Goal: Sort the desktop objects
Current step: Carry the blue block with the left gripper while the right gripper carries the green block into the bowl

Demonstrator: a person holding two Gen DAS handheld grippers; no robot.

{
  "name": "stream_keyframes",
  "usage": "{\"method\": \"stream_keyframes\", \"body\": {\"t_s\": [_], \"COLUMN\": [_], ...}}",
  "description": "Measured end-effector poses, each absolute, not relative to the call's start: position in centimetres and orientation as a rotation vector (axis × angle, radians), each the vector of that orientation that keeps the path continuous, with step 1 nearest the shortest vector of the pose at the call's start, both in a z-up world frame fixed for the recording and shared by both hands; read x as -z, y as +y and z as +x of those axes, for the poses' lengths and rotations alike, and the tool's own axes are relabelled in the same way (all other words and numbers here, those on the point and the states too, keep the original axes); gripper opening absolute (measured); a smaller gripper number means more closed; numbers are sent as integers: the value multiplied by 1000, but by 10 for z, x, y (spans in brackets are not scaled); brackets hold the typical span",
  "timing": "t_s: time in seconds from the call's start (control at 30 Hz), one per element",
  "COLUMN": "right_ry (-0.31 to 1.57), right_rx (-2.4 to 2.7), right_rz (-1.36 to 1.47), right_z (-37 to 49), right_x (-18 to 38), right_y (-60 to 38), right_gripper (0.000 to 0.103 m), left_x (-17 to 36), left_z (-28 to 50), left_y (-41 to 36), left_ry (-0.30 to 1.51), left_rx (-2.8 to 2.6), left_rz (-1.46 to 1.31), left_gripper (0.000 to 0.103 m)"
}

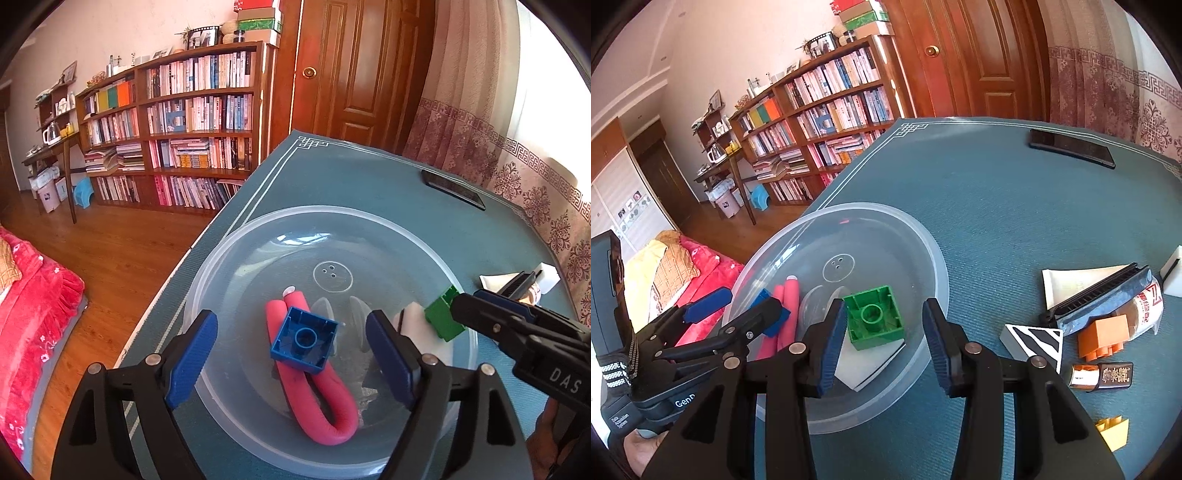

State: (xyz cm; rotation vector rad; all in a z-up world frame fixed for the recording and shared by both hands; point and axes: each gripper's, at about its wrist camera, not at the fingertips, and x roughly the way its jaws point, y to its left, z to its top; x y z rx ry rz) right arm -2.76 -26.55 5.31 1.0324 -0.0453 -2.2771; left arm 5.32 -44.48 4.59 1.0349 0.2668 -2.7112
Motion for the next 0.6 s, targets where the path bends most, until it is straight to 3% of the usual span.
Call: {"method": "stream_keyframes", "body": {"t_s": [0.6], "right_ry": [-98], "right_rx": [2312], "right_rz": [1086], "right_z": [-15], "right_x": [-41], "right_y": [-227], "right_gripper": [46], "left_x": [-52], "left_z": [57], "left_y": [-426], "left_ry": [224], "left_rx": [2722], "left_rz": [1035], "left_gripper": [87]}}
